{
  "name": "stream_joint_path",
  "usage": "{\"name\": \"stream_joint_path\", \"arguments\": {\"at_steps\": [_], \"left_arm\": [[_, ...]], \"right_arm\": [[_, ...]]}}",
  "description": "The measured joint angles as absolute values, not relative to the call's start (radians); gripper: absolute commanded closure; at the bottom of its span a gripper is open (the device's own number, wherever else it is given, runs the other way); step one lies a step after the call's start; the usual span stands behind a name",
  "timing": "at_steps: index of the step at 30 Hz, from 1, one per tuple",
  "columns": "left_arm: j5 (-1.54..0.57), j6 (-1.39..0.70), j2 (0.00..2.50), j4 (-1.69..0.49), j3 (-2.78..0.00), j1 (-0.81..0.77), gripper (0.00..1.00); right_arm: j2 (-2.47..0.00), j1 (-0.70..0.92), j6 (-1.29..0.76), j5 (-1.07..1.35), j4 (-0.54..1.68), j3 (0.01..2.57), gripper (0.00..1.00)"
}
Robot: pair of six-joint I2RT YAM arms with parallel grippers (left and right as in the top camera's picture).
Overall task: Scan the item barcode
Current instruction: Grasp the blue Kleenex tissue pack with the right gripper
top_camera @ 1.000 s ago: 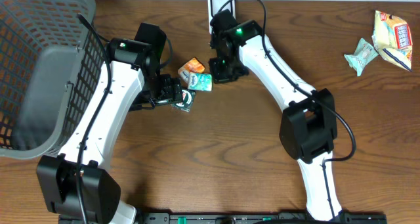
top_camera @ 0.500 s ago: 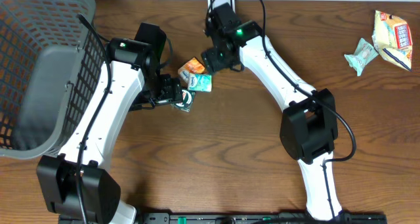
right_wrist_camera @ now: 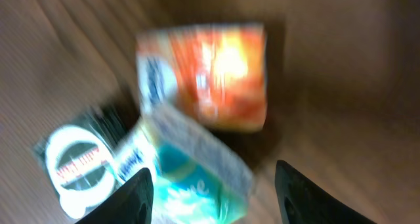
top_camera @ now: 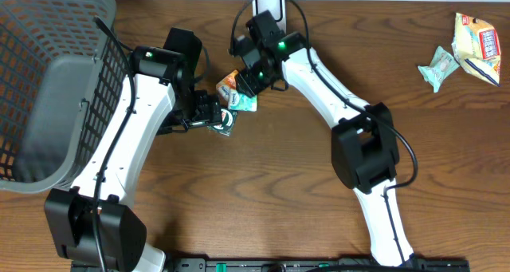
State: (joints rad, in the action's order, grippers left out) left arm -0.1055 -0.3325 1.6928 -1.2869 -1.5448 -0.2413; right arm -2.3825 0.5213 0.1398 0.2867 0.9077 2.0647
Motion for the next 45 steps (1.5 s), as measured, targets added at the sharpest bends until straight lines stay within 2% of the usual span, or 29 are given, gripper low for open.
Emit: {"name": "stream_joint_path", "arguments": {"at_steps": [5, 6, 13, 16, 22, 27, 34, 38, 45], "left_arm": [[-0.105, -0.332, 1.693, -1.287, -1.545, -0.241, 0.02], [-0.105, -0.332, 1.693, -1.288, -1.545, -0.241, 0.02], [-0.105, -0.332, 1.693, -1.287, -1.545, -0.241, 0.02], [-0.105, -0.332, 1.693, -1.287, -1.545, -0.241, 0.02], [-0.105, -0.332, 1.693, -1.287, -1.545, -0.241, 0.03], [-0.105, -0.332, 1.693, -1.287, -1.545, -0.241, 0.03], [-0.105, -0.332, 1.693, -1.287, -1.545, -0.241, 0.02], [-0.105, -0.332, 1.693, -1.287, -1.545, -0.241, 0.02], [-0.105, -0.332, 1.693, -1.287, -1.545, -0.241, 0.02]], "right_arm": [[-2.389, 0.521, 0.169, 0.3, 1.033, 2.065, 0.47], [-2.389, 0.521, 0.181, 0.301, 1.068, 2.064, 0.5], [-2.389, 0.523, 0.227, 0.314, 1.238, 2.063, 0.75], [-2.389, 0.527, 0.234, 0.315, 1.229, 2.064, 0.99], [-2.389, 0.529, 0.187, 0.292, 1.127, 2.12, 0.99], [-2.389, 0.529, 0.093, 0.242, 0.937, 2.198, 0.99], [-2.39, 0.536, 0.025, 0.216, 0.746, 2.173, 0.99], [-2.422, 0.554, 0.01, 0.212, 0.761, 2.16, 0.99], [-2.492, 0.566, 0.004, 0.208, 0.965, 2.142, 0.99]]}}
